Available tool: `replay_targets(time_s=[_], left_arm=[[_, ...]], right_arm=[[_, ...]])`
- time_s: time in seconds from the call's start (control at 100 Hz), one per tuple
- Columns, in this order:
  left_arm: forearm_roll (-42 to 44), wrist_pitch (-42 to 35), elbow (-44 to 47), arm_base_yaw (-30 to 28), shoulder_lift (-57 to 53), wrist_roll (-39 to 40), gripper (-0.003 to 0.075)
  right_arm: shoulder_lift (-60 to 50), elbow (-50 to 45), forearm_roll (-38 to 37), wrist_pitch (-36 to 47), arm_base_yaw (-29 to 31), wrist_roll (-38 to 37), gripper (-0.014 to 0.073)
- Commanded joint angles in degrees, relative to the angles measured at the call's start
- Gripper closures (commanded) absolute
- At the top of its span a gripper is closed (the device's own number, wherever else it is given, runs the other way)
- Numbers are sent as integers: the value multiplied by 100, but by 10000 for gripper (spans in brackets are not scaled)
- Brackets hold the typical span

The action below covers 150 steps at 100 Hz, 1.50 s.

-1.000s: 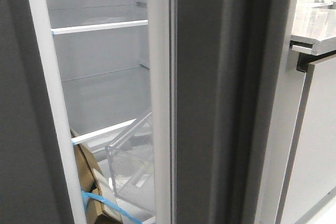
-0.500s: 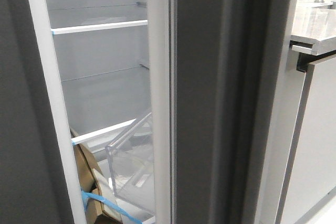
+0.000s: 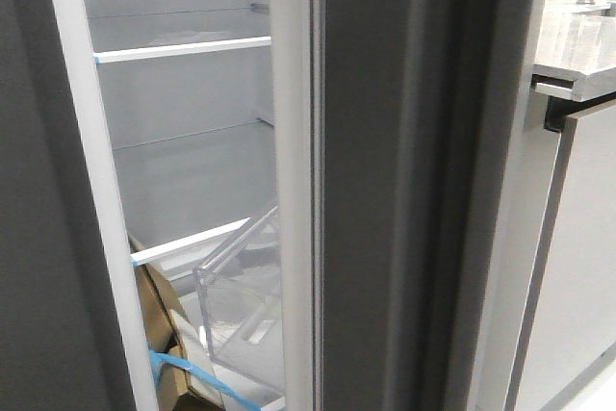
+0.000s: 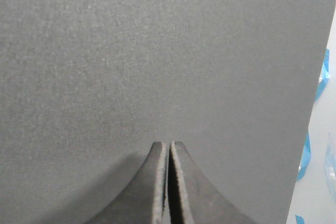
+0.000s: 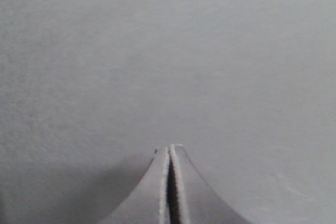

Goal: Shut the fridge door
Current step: 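Push the grey door with both grippers until it swings shut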

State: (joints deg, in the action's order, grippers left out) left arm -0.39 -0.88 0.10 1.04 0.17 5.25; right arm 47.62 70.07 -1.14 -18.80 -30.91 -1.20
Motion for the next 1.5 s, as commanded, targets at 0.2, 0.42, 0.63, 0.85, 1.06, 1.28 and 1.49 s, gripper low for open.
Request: replay_targets(time_s=[0.2, 0.42, 0.63, 0.85, 1.06, 1.28, 1.49], left_arm=[[-9, -440, 160, 27, 109, 20, 741], [-9, -440, 160, 27, 109, 20, 741], [-9, -440, 160, 27, 109, 20, 741], [-9, -440, 160, 27, 109, 20, 741], [-9, -440, 160, 27, 109, 20, 741], [-9, -440, 160, 27, 109, 20, 741], [-9, -440, 160, 27, 109, 20, 741]], right_arm=[[301, 235, -55, 438, -438, 47, 670], [708, 247, -55, 762, -476, 47, 670], [1286, 257, -55, 1329, -476, 47, 670], [1927, 257, -55, 2379, -476, 47, 670], [2615, 712, -55, 2411, -476, 5, 670], [3369, 1620, -55, 2344, -476, 5, 670], [3666, 1907, -55, 2359, -465, 5, 670]])
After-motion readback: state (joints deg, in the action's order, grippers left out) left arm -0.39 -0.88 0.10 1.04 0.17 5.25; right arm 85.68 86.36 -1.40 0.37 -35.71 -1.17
